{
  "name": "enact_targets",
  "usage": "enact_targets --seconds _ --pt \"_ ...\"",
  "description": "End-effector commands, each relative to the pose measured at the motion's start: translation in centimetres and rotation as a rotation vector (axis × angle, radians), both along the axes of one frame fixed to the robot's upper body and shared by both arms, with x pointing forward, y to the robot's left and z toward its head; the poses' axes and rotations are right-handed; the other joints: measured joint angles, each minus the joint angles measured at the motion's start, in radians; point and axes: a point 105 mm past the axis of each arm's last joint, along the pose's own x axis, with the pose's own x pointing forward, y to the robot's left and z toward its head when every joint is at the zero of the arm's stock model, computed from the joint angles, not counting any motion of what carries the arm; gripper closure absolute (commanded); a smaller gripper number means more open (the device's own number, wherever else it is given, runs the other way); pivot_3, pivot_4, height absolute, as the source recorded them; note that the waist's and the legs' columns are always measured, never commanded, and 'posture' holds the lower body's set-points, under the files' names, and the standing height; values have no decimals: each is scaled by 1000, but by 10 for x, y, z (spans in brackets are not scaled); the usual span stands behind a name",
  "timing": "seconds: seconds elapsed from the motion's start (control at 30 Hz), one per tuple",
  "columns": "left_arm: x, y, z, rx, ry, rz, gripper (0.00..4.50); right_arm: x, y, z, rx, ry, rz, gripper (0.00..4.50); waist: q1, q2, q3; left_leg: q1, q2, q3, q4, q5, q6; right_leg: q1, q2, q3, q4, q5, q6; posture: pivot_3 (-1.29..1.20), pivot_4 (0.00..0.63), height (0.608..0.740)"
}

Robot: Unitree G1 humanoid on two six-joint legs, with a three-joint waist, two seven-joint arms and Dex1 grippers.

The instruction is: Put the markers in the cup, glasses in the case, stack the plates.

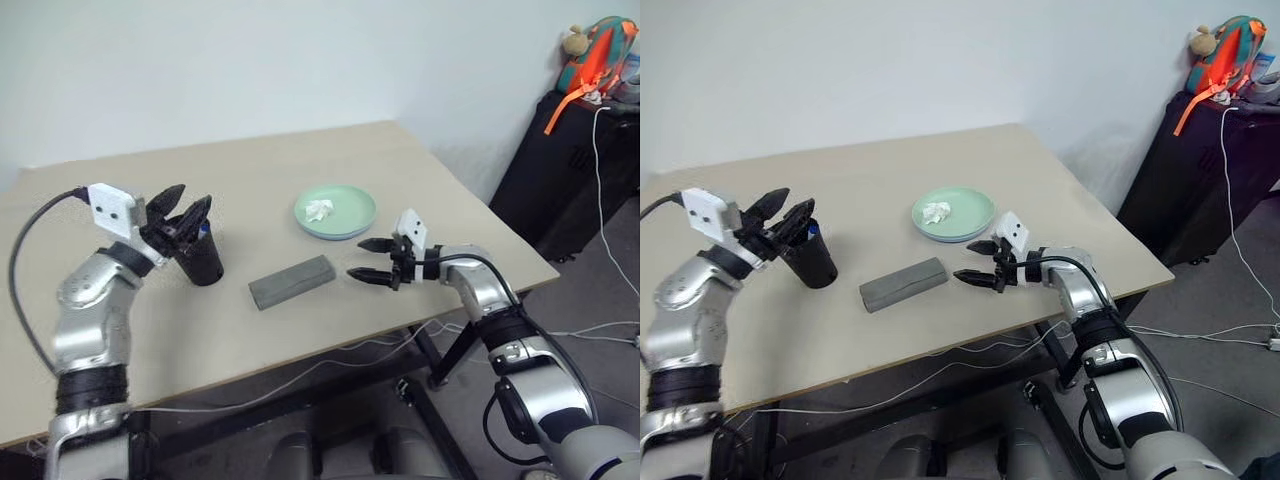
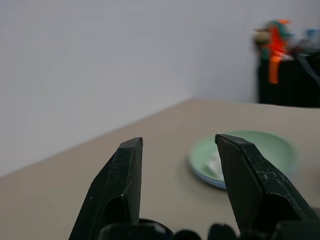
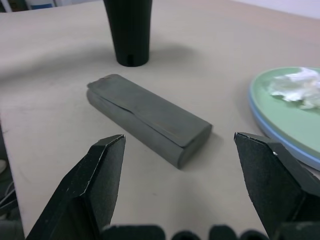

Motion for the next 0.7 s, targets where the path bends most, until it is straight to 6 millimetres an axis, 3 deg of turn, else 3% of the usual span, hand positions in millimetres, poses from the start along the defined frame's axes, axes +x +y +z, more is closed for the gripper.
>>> enact_targets --seconds 0.03,0.13,0.27,0.43,0.57,0.7 --pt "-17 -14 7 -1 36 -95 2118 6 -4 19 28 -63 -2 710 2 0 0 0 0 0 0 0 0 0 0 0 0 0 0 0 0 740" --pt "-30 -16 -15 41 122 -116 2118 7 -7 22 24 -73 -15 710 2 0 0 0 0 0 0 0 0 0 0 0 0 0 -1 0 0 740" --pt "-34 -15 -41 78 175 -69 2118 9 -22 22 17 -75 -52 710 3 0 0 0 0 -1 0 0 0 0 -1 -1 0 0 -1 0 0 740" --pt "-38 -5 -84 111 235 19 2118 5 -43 3 -17 -42 -109 710 3 1 0 0 0 -1 -2 0 0 0 -2 -1 -1 0 -1 0 0 740" --pt "-40 3 -99 66 228 90 2118 -2 -57 -8 -26 -12 -139 710 2 0 0 0 0 -1 -3 0 0 -1 -2 -1 -2 -1 -1 0 0 740" --pt "-42 5 -98 48 216 115 2118 -1 -71 -6 -18 -8 -193 710 2 1 0 0 0 -1 -3 0 0 -1 -2 0 -2 -1 -1 0 0 740"
